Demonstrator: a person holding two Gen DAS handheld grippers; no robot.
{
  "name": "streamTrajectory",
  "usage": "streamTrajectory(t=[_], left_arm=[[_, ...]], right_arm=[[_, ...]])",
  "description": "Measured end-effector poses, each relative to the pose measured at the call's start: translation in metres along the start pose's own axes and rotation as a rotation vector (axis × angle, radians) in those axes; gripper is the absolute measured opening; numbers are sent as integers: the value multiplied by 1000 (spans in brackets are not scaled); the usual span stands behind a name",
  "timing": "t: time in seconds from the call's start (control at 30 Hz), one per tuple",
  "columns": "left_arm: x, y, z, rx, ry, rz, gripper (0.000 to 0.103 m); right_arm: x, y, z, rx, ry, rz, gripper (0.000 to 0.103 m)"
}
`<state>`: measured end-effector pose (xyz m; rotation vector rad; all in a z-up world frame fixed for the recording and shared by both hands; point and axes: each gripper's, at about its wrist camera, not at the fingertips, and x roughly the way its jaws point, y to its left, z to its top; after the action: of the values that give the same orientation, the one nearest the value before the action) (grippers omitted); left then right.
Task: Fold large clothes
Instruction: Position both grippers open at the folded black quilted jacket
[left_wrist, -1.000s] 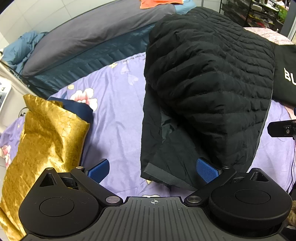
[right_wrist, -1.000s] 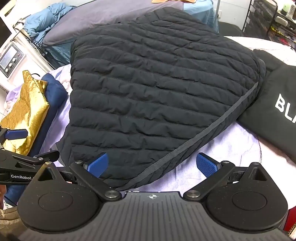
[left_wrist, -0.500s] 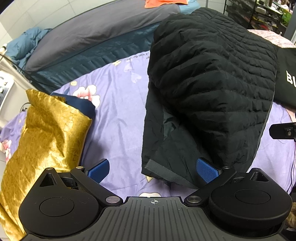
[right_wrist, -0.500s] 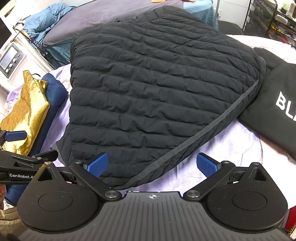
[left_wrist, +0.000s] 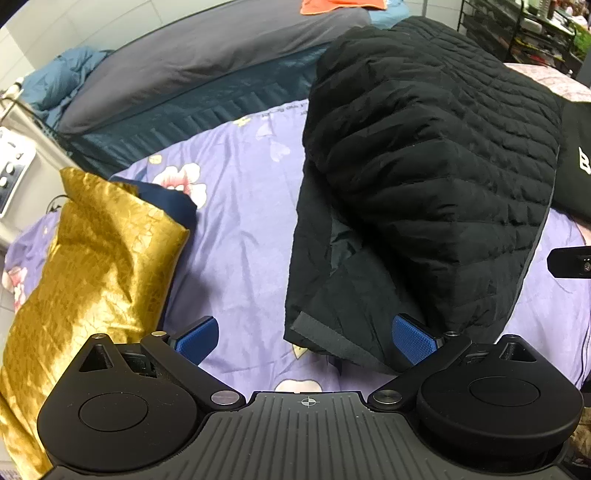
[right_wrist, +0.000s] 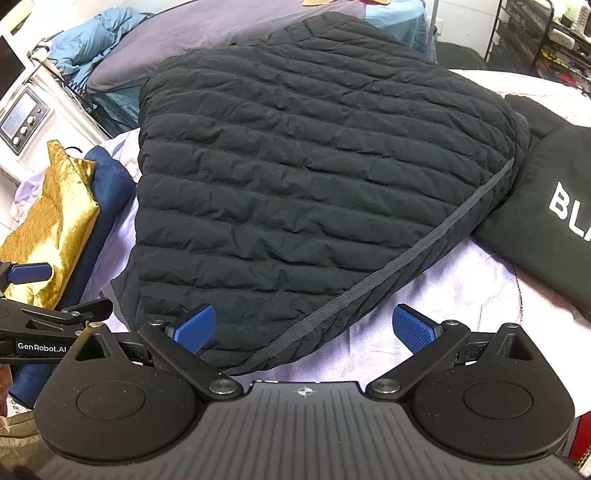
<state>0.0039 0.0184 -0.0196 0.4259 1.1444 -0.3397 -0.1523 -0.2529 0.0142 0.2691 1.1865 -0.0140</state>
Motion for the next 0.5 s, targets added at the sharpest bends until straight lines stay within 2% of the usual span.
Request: streamTrajectory(t=[0.23, 0.5], left_arm=[[0, 0, -3, -37, 11, 8, 103], [-3, -3, -8, -64, 16, 35, 103]], right_arm=[[0, -1, 1, -8, 1, 0, 102], [5, -3, 1, -21, 38, 60, 102]])
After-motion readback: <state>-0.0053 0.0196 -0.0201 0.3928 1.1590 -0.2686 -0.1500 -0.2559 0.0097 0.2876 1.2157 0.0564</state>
